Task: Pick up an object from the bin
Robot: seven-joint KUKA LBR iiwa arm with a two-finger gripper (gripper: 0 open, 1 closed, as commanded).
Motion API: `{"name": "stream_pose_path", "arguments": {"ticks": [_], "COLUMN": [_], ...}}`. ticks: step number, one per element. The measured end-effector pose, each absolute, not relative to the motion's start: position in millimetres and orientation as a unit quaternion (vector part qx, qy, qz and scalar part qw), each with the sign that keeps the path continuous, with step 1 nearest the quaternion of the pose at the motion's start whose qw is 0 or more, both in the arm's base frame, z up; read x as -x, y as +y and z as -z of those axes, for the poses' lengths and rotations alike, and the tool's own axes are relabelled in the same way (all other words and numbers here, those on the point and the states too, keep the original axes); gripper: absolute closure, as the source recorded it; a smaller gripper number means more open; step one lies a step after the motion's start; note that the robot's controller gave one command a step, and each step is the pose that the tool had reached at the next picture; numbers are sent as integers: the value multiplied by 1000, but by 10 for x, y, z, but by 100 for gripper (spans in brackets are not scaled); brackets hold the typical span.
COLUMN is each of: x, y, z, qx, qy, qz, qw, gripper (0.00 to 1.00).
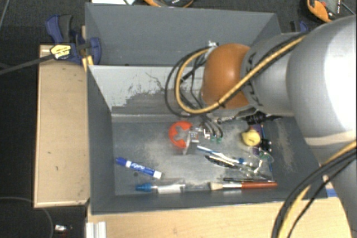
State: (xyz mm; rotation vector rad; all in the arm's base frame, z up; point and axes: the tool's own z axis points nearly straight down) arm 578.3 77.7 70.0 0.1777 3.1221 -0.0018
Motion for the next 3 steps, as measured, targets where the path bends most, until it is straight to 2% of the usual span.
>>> {"name": "stream_pose_path", "arguments": {"ticks": [1, 2, 3], "x": [-5657, -5656, -5649], "y": [618, 619, 618], "z": [-708, -711, -916], "qx": [3, 4, 4], "qy": [1000, 1000, 1000], "qz": [-1, -1, -1], "qw": [6, 6, 6], "gripper": [100, 100, 100]}}
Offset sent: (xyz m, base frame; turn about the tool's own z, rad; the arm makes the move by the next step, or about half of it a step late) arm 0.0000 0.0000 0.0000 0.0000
